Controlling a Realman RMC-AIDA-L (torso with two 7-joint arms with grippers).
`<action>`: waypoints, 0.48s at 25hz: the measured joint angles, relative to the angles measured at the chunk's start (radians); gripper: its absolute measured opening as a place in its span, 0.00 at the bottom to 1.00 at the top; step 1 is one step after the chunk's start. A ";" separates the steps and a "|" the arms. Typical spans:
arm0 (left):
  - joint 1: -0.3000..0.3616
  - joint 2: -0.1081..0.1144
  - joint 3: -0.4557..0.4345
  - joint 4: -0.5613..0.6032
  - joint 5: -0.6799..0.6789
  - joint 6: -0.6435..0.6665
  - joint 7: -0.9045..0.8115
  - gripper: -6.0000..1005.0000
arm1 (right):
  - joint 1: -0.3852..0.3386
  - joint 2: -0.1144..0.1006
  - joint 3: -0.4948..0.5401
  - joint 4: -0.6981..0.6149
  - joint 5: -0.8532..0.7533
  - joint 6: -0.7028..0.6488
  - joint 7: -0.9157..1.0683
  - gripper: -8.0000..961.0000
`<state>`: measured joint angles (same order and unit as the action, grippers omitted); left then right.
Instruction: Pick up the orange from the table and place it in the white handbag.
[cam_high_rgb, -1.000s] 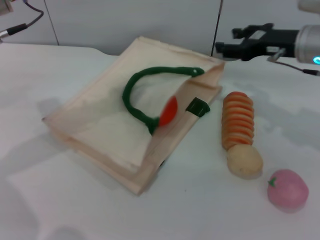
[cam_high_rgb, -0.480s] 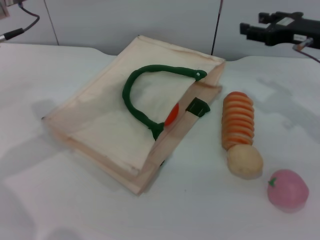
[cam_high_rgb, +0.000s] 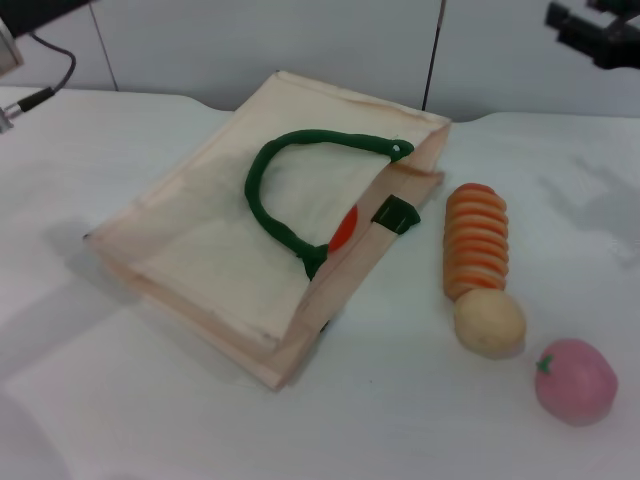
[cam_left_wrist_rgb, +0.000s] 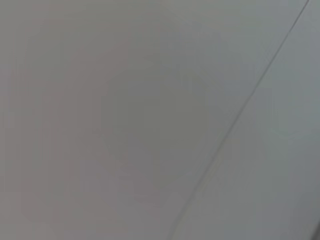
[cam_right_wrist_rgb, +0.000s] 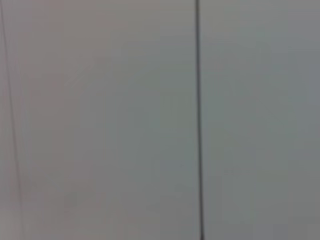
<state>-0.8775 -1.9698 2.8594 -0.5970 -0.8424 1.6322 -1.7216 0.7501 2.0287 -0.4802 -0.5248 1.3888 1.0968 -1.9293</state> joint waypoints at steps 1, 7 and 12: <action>0.007 -0.009 0.000 0.000 -0.013 -0.013 0.029 0.59 | -0.014 0.001 0.000 0.005 0.037 0.009 -0.032 0.69; 0.056 -0.057 -0.002 0.035 -0.101 -0.096 0.258 0.59 | -0.068 0.001 0.002 0.097 0.243 0.035 -0.243 0.69; 0.089 -0.060 -0.006 0.135 -0.156 -0.167 0.449 0.59 | -0.099 0.002 0.002 0.187 0.423 0.041 -0.429 0.69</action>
<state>-0.7889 -2.0300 2.8536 -0.4617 -0.9983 1.4648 -1.2726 0.6513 2.0311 -0.4784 -0.3374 1.8118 1.1374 -2.3579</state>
